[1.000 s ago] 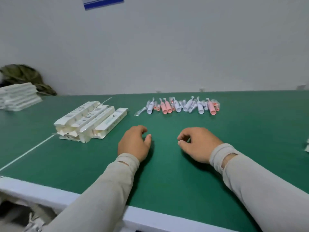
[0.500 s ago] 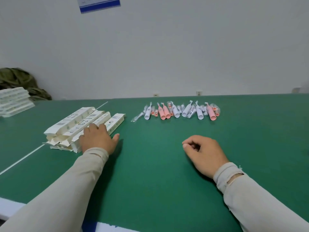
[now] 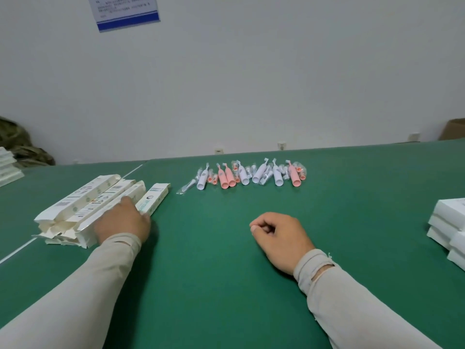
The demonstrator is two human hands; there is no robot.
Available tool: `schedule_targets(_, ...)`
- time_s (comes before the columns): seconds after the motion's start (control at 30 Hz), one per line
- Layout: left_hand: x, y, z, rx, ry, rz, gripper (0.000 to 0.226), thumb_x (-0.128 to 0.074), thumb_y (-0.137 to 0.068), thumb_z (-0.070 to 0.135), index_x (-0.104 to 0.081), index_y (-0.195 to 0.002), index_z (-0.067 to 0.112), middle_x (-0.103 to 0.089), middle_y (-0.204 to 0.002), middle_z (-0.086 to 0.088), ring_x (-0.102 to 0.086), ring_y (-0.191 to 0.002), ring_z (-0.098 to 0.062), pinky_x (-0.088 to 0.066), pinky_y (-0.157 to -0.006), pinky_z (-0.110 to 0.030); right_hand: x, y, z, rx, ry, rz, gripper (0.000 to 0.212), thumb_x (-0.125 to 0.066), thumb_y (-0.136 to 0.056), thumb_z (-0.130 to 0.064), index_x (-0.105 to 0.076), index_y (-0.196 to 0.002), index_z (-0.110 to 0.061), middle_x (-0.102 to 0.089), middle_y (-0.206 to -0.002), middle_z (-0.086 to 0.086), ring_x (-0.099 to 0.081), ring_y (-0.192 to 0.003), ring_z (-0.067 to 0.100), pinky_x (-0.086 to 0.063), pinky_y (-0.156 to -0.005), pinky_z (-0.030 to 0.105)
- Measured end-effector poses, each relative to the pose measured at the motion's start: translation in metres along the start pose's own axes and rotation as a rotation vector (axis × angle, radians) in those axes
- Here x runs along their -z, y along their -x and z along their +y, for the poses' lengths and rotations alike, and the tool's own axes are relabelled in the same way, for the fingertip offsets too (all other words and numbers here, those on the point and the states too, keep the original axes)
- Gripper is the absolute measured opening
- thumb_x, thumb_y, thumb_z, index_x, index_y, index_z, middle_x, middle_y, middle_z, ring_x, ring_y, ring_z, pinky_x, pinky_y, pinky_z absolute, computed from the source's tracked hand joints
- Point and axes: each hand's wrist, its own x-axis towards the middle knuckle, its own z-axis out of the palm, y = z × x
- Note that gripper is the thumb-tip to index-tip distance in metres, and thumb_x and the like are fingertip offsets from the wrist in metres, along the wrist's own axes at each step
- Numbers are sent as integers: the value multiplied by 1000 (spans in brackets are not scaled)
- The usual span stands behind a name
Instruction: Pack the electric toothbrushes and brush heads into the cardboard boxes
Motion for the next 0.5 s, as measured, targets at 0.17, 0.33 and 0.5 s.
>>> schedule_targets(0.17,-3,2,6,-9,22,-146,54,-60,-90,54,-51,-127,16,-62,-119,-13,-61,-108,-34,-53,-91,-44,-1,0,1,-19,-18,-12,18,-65,-88,-26,-68,-72,-34,-66,-70,-28,-58,-60,-6,-44,-64,16)
schedule_targets(0.33,3,4,10,138,415,-91,42,-67,-87,36,-47,-111,8,-63,-99,-18,-61,-84,-37,-52,-73,-43,0,1,1,-34,-52,4,14,-65,-88,-28,-69,-75,-32,-67,-70,-24,-57,-59,-4,-49,-63,20)
schedule_targets(0.5,37,38,51,275,1774,-572,38,-66,-91,25,-56,-123,9,-56,-85,-6,-53,-71,-19,-53,-51,-29,-2,-1,-3,-54,-148,48,13,-66,-89,-24,-70,-78,-30,-66,-67,-22,-57,-58,-2,-47,-62,19)
